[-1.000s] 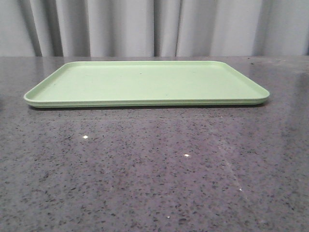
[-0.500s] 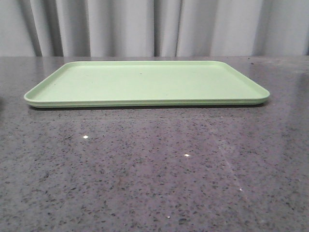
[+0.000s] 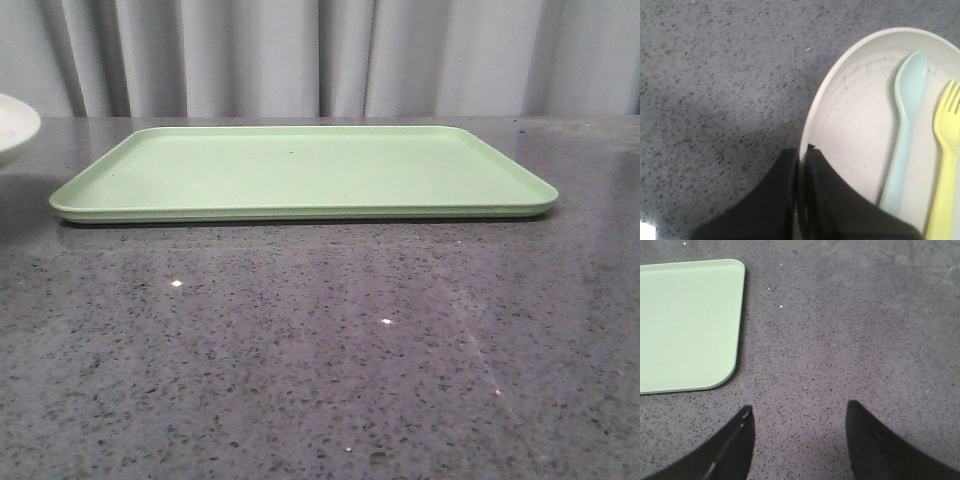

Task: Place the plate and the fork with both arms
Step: 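Lift the plate with spoon and fork over the green tray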

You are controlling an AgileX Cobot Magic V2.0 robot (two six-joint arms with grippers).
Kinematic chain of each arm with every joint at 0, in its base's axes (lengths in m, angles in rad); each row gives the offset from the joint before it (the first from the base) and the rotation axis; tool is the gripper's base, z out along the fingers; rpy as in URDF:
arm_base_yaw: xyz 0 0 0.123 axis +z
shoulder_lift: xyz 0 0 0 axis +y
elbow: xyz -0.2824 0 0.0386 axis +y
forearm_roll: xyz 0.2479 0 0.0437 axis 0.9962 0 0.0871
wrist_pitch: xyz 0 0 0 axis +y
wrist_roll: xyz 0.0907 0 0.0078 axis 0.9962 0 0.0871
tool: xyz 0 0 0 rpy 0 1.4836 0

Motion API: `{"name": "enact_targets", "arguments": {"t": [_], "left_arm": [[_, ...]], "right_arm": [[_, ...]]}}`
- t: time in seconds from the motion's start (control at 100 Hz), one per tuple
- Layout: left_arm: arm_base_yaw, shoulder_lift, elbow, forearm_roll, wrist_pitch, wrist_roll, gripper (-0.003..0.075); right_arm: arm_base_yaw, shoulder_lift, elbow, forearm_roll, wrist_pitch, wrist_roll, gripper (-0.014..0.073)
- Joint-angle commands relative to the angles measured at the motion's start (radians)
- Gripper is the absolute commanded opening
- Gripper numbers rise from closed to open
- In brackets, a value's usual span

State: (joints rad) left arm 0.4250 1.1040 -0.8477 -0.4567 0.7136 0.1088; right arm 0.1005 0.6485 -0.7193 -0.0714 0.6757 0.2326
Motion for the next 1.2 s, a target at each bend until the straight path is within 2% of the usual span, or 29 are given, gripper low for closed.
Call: {"name": "enact_targets", "arguments": {"t": [0.0,0.15,0.31,0.46,0.76,0.99,1.19], "left_arm": [[0.002,-0.025,-0.068,-0.087,-0.063,0.021,-0.002],[-0.05,-0.023,-0.115,-0.09,-0.067,0.032,-0.002],[-0.211,0.014,-0.127,-0.122,-0.167,0.032,-0.0021],[-0.359,0.095,-0.127,-0.211,-0.256,0.032,-0.0021],[-0.565,0.298,-0.221,-0.302,-0.354,0.032,-0.002],[-0.671,0.418,-0.28,-0.428,-0.465,0.032,-0.0021],[-0.735,0.472,-0.281,-0.478,-0.53,0.032,-0.0021]], "right_arm": [[0.002,0.004,-0.035,-0.008,-0.053,-0.003,0.0423],[0.002,0.004,-0.035,-0.008,-0.048,-0.003,0.0423],[0.002,0.004,-0.035,-0.008,-0.049,-0.003,0.0423],[0.002,0.004,-0.035,-0.008,-0.048,-0.003,0.0423],[0.002,0.004,-0.035,-0.008,-0.048,-0.003,0.0423],[0.005,0.004,-0.035,-0.008,-0.048,-0.003,0.0423],[0.005,0.004,-0.035,-0.008,-0.048,-0.003,0.0423]]}}
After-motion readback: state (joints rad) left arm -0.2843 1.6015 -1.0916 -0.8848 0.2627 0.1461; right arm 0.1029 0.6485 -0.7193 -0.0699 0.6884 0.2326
